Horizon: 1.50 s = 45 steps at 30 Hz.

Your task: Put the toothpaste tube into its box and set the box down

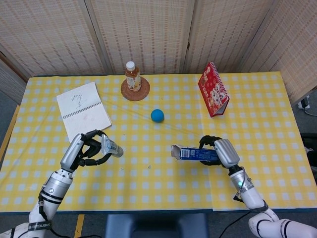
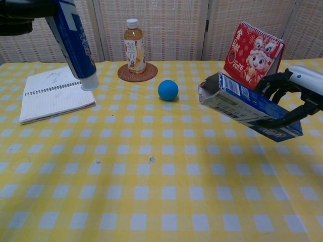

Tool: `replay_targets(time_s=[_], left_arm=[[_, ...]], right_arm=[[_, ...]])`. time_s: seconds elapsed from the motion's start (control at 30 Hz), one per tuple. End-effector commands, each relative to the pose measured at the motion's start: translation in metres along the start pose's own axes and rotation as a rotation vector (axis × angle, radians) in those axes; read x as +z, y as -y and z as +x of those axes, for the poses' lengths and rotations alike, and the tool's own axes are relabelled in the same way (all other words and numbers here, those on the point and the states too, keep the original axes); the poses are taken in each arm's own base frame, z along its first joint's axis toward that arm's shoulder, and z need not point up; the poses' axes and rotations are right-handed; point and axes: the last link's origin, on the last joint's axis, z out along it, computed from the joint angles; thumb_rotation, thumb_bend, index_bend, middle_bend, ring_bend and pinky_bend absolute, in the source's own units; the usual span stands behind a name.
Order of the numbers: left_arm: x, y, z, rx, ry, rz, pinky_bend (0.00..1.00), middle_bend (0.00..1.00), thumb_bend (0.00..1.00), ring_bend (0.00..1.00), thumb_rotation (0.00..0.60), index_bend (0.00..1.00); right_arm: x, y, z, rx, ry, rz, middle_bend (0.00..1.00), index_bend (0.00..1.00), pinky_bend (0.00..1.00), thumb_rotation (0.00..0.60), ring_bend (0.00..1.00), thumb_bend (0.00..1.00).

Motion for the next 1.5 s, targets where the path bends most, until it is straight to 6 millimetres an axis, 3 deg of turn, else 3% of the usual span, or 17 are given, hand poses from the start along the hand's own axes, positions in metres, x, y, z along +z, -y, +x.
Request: replay_targets(time_s=[0.03, 0.63, 1.5], left_arm=[[0.005, -0.01, 0.001, -0.016, 0.0, -0.004, 1.0, 1.0, 0.8, 1.0, 0.6, 0.89], [0.016, -0.068, -0.005, -0.095, 0.006, -0.065, 1.0, 1.0, 0.8, 1.0, 0.6, 0.89], [0.034, -0.072, -0.037, -0.105, 0.034, -0.041, 1.0, 1.0, 0.8, 1.0, 0.6, 0.89]], right_arm=[[0.011, 0.007, -0.012, 0.137, -0.035, 0.061, 0.41, 0.55, 0.42, 0.6, 0.41, 0.21], [0.049, 0.039, -0.072, 0.521, 0.02, 0.19, 0.41, 0.55, 0.42, 0.6, 0.41, 0.21], [0.067, 0.062, -0.112, 0.677, 0.077, 0.237, 0.41, 0.55, 0.42, 0.6, 0.41, 0.21]])
